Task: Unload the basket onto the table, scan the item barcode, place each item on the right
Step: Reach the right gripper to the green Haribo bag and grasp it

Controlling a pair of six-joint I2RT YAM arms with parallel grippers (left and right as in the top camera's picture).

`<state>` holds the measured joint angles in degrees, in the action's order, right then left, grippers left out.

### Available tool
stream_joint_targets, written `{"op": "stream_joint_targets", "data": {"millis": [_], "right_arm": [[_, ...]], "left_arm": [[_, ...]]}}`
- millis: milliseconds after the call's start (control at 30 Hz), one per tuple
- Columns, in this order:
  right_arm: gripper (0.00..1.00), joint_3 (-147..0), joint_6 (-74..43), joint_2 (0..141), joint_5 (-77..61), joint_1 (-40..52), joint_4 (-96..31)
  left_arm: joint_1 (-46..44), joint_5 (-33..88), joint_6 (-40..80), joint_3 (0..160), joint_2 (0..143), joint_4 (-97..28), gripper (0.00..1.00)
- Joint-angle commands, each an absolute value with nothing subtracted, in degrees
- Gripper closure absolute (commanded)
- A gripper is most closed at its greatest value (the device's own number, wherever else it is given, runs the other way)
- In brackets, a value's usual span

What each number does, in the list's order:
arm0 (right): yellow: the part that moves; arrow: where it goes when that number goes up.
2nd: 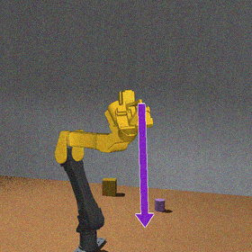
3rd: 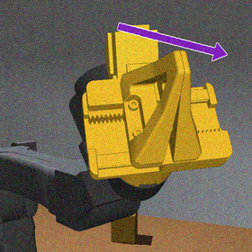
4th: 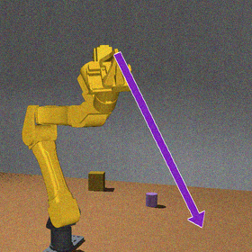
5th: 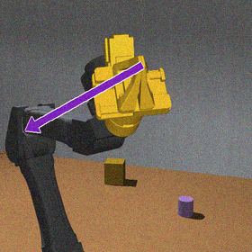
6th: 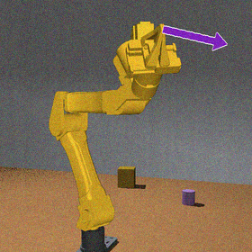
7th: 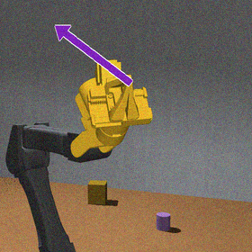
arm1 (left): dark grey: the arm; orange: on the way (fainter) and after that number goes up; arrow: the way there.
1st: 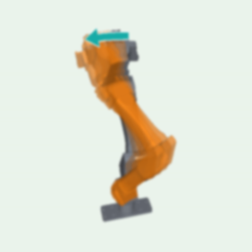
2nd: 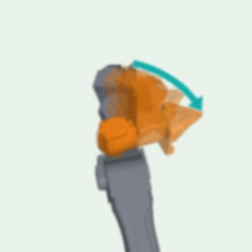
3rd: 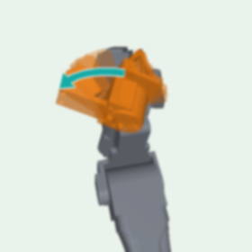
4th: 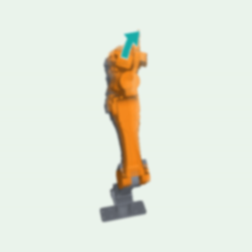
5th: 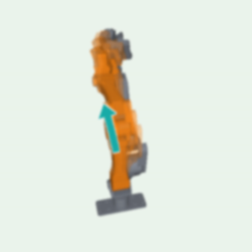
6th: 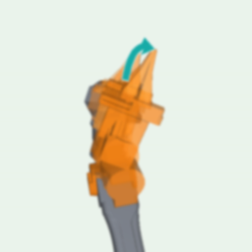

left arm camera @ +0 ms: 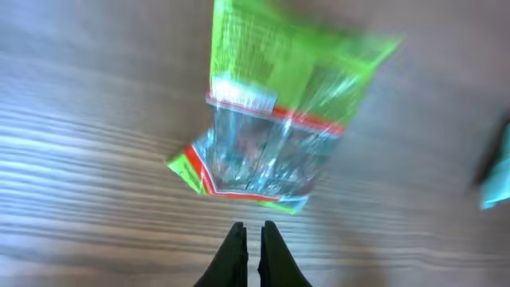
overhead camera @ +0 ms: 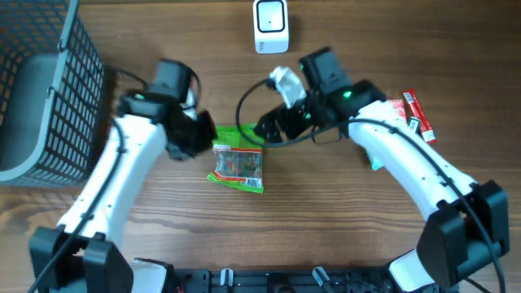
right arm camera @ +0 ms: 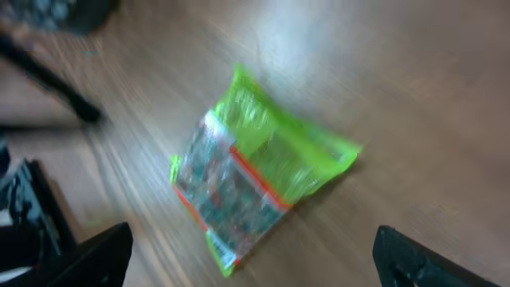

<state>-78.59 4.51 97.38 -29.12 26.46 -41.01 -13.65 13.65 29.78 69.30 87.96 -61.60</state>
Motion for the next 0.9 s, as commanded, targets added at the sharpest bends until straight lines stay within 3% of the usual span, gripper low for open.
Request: {"op": "stream_joint_targets", "data": {"millis": [0, 100, 133, 367, 467, 700, 733, 800, 867], "right_arm": [[0.25, -81.36, 7.05, 98.13, -31.92, 26.44, -37.69], [0.5, -81.25, 7.11, 101.56, -38.3, 26.61, -34.85], [0.67, -81.21, 7.05, 103.74, -39.77, 26.96, -32.88], [0.68, -81.1, 5.37, 117.43, -34.7, 32.25, -24.12], [0.71, -81.06, 0.84, 119.52, -27.81, 32.16, -24.58], [0.72, -76.14, -10.37, 119.61, -27.9, 32.36, -29.47], [0.73, -74.67, -11.81, 119.61, -27.9, 32.42, -29.91], [0.89, -73.58, -12.67, 119.59, -27.9, 32.4, -35.38], [0.89, -73.58, -14.22, 119.11, -27.9, 32.4, -42.37]], "left_arm": [[-16.53, 13.78, 37.06, 58.19, 88.09, -55.96, 0.96], [-16.56, 13.04, 41.39, 49.67, 88.09, -46.78, 0.96], [-16.56, 12.97, 41.45, 47.62, 88.09, -43.77, 0.96], [-17.54, 10.81, 42.94, 42.89, 88.2, -35.57, 0.96], [-17.52, 8.64, 42.92, 42.52, 88.23, -33.15, 0.93], [-17.52, 6.09, 42.92, 42.52, 88.23, -28.42, 0.93], [-17.52, 6.11, 42.92, 42.52, 88.23, -28.4, 0.93], [-17.52, 6.11, 42.89, 42.52, 88.23, -28.45, 0.93], [-17.52, 6.09, 42.87, 42.52, 88.23, -27.44, 0.93]]}}
